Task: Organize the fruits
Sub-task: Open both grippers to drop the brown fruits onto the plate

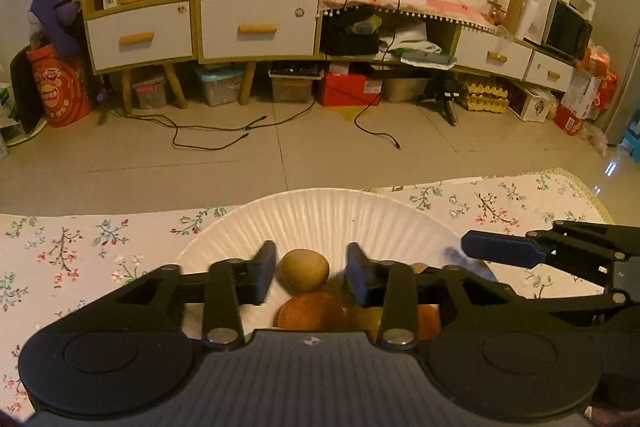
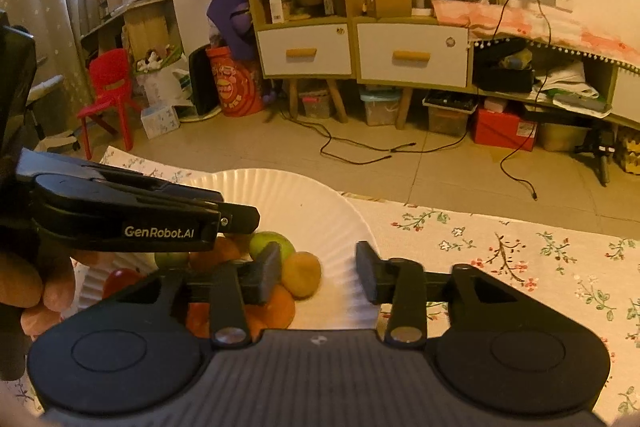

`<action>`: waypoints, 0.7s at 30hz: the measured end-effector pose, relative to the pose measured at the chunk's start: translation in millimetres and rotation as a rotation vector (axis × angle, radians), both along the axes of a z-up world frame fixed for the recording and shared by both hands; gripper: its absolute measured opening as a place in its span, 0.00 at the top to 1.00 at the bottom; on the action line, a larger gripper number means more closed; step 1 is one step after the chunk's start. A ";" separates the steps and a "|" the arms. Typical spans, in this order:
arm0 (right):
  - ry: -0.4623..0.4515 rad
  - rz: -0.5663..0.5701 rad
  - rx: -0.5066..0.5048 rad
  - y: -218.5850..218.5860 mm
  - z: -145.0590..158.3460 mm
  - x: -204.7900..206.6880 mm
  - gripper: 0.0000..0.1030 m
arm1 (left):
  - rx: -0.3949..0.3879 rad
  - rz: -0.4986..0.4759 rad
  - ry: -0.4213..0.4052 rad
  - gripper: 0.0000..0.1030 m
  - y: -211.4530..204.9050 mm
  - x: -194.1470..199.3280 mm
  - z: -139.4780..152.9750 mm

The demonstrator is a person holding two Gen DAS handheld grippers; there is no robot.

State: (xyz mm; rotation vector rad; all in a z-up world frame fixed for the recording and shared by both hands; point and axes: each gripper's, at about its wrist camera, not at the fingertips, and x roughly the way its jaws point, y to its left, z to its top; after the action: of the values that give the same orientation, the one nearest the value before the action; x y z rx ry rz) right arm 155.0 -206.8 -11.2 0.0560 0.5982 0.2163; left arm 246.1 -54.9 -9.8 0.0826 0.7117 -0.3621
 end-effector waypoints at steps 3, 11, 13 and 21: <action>-0.005 -0.012 0.000 -1.7 4.6 -2.5 0.57 | -0.002 0.007 -0.018 0.51 0.4 -6.9 4.1; -0.018 -0.044 -0.015 -7.7 14.9 -21.1 0.48 | 0.011 0.004 -0.035 0.39 10.1 -32.2 10.2; -0.017 -0.053 -0.014 -8.5 15.7 -25.8 0.45 | 0.014 0.008 -0.031 0.36 13.3 -37.8 10.4; -0.005 -0.076 -0.014 -6.7 15.4 -38.6 0.41 | 0.033 0.019 -0.036 0.29 25.9 -59.5 9.8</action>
State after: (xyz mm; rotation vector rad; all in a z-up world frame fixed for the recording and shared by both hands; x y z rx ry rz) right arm 116.4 -213.5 4.2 0.0642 0.5920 0.1388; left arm 186.6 -29.0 0.0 0.1131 0.6830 -0.3298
